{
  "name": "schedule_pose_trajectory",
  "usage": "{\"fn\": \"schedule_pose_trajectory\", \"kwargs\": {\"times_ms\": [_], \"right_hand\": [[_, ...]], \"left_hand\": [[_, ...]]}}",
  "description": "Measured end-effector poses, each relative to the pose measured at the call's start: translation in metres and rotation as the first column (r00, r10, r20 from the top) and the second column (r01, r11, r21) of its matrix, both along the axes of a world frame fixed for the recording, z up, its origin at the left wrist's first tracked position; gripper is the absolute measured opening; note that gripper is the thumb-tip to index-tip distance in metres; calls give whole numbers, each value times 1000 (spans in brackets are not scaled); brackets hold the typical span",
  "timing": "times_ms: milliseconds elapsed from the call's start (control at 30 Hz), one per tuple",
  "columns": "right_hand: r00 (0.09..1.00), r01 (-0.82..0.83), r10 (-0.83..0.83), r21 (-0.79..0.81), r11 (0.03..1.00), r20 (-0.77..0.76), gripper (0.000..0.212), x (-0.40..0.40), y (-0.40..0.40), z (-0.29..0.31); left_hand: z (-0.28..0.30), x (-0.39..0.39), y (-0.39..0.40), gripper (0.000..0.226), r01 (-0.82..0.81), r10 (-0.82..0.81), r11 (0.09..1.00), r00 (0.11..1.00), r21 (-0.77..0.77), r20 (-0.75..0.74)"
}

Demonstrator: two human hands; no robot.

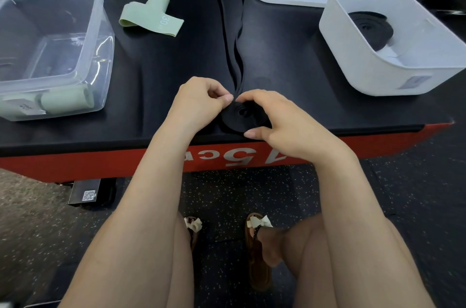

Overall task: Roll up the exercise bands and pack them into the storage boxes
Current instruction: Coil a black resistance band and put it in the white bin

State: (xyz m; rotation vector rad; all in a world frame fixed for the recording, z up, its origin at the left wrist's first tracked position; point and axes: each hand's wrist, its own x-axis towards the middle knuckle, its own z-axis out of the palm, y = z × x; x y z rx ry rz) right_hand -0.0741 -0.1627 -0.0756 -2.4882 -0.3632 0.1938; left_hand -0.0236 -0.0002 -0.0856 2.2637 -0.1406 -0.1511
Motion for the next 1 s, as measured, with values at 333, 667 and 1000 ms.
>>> {"fn": "schedule_pose_trajectory", "kwargs": {"times_ms": [333,667,1000], "right_hand": [[968,249,-246,-51,967,58,67,2,-7,3],[960,279,-272,-231,932,62,74,-8,18,1],[908,374,-305,-229,899,286,70,1,27,-18]], "left_hand": [[-4,0,-3,7,0,0,1000,1000,9,28],[-4,2,-8,28,19,-20,1000,999,12,32],[-8,3,-11,47,29,-30,998,1000,-64,-10]]}}
